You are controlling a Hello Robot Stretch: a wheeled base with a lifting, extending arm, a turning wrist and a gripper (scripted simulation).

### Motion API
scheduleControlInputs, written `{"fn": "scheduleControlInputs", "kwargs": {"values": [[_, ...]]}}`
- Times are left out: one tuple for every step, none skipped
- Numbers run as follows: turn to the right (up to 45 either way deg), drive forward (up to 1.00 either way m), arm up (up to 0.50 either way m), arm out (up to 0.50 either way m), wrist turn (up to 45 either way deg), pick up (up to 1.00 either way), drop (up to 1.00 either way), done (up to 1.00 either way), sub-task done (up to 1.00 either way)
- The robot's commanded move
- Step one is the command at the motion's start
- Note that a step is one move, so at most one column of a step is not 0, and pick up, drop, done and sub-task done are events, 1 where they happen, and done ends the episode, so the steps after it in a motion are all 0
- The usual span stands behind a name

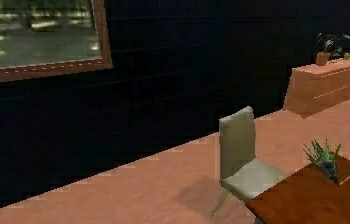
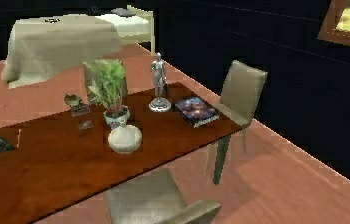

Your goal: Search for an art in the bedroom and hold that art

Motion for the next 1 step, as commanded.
{"fn": "scheduleControlInputs", "kwargs": {"values": [[0.0,1.00,0.00,0.00,0.0,0.00,0.00,0.00,0.00]]}}
